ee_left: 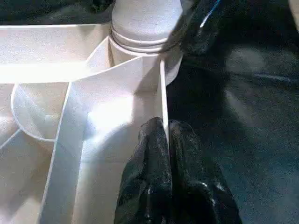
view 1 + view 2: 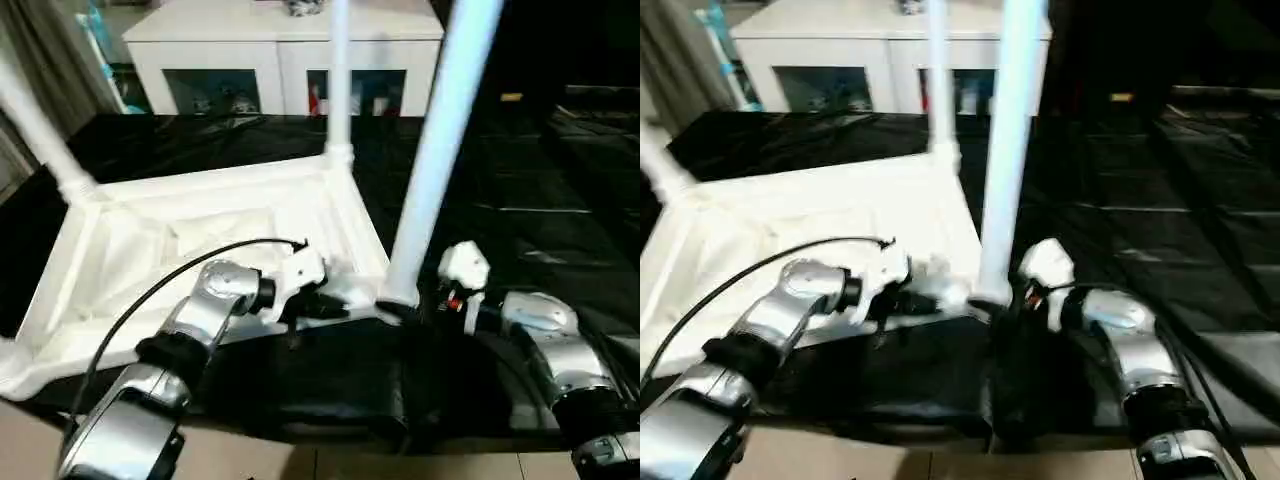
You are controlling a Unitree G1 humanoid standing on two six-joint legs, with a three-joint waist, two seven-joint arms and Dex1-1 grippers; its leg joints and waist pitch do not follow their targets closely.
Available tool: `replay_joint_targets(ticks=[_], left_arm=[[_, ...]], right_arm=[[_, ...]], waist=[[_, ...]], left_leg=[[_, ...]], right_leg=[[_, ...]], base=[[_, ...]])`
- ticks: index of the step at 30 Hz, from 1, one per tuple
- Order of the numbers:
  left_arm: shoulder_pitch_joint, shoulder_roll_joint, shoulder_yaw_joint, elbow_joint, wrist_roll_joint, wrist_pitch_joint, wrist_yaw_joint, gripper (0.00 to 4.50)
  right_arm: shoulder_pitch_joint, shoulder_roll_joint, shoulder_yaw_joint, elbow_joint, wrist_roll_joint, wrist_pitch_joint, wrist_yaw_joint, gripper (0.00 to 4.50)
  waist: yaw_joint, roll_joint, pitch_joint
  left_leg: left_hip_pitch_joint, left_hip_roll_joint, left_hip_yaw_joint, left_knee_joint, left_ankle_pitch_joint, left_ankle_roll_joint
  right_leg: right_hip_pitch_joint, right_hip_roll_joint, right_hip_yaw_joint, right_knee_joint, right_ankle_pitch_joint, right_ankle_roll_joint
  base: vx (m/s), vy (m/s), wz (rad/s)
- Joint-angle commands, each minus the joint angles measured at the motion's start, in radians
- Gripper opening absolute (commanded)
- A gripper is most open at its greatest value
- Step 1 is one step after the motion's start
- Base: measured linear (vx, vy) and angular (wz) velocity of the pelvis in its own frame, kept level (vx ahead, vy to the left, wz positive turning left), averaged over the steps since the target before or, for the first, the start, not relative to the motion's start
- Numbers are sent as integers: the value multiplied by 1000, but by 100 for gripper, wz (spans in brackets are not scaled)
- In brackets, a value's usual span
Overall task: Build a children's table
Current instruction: Rotate leg to tighten
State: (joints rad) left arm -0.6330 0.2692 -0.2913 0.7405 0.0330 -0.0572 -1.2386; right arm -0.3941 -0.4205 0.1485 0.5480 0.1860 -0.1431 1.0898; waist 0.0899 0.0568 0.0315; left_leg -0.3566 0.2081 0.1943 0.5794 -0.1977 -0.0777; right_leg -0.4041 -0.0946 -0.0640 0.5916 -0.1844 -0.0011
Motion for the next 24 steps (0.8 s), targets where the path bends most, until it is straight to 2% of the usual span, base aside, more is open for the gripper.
replay_joint_targets(ticks=[1, 4, 11, 21, 24], left_arm=[[34, 13, -30, -14, 5, 27, -45, 0], [42, 20, -33, -40, 2, 40, -50, 0], [54, 27, -37, -85, -3, 71, -51, 0], [57, 33, -42, -100, 0, 93, -40, 0], [38, 12, -33, -55, 25, 103, 40, 0]], right_arm=[[-2, -10, 11, -12, -18, 1, 17, 363], [-15, -2, 8, 3, -17, 5, 18, 343], [-27, -10, 7, 15, -13, 12, 35, 279], [-25, 2, 2, 29, -20, 8, 23, 259], [-38, 54, -29, 53, -19, 52, -96, 259]], waist=[[-3, -20, -51], [-3, -24, -51], [-3, -21, -54], [-3, -22, -55], [-6, -21, -52]], left_leg=[[-2, 26, -5, -64, -169, 109], [-3, 24, -5, -62, -157, 110], [-3, 24, -4, -57, -125, 127], [-1, 23, -4, -54, -129, 125], [-3, 22, -5, -56, -143, 116]], right_leg=[[51, -46, 33, -57, -119, -260], [52, -46, 34, -57, -119, -257], [53, -44, 33, -50, -67, -270], [54, -42, 33, -48, -67, -274], [53, -43, 33, -51, -90, -271]], base=[[0, 0, 0], [0, 0, 0], [0, 0, 0], [0, 0, 0], [0, 0, 0]])
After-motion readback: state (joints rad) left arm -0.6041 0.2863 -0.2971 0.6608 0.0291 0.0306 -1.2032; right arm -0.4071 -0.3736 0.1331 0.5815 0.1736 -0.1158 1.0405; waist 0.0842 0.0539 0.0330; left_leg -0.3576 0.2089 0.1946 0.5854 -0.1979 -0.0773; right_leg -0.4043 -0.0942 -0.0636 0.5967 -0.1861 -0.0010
